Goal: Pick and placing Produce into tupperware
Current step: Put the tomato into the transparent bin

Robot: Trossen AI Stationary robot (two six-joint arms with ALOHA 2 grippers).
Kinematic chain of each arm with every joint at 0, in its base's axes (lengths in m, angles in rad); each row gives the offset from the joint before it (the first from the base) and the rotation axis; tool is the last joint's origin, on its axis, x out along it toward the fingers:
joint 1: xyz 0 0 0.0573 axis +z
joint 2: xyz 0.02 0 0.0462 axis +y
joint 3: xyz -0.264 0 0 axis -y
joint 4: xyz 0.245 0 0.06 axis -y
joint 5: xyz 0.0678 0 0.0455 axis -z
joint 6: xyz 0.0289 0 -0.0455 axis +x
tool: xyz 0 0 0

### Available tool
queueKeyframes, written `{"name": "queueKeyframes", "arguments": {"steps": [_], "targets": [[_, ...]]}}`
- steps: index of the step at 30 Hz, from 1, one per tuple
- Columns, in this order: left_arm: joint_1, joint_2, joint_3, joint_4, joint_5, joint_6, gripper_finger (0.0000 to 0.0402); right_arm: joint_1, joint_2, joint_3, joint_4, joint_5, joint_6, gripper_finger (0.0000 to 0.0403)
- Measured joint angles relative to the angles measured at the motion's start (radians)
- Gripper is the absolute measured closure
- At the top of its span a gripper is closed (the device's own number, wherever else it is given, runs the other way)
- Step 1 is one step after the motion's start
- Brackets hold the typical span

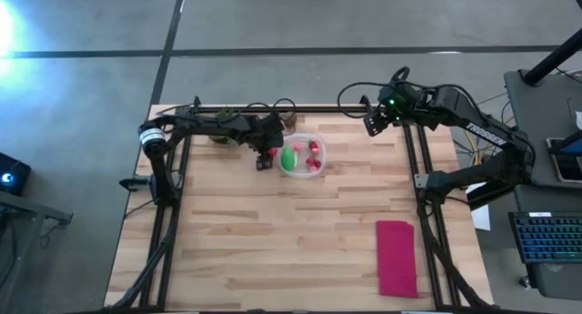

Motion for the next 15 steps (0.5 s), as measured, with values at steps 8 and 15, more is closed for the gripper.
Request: {"name": "queueKeyframes", "arguments": {"steps": [8, 15], "targets": [[-0.008, -0.116, 0.014, -0.075, -0.012, -0.040, 0.0172, 0.000, 0.000, 0.000, 0.000, 0.000, 0.000, 0.0165], [-0.067, -0.200, 0.089, 0.033, 0.019, -0.079, 0.0172, 0.000, 0.000, 0.000, 0.005, 0.000, -0.001, 0.0165]]}}
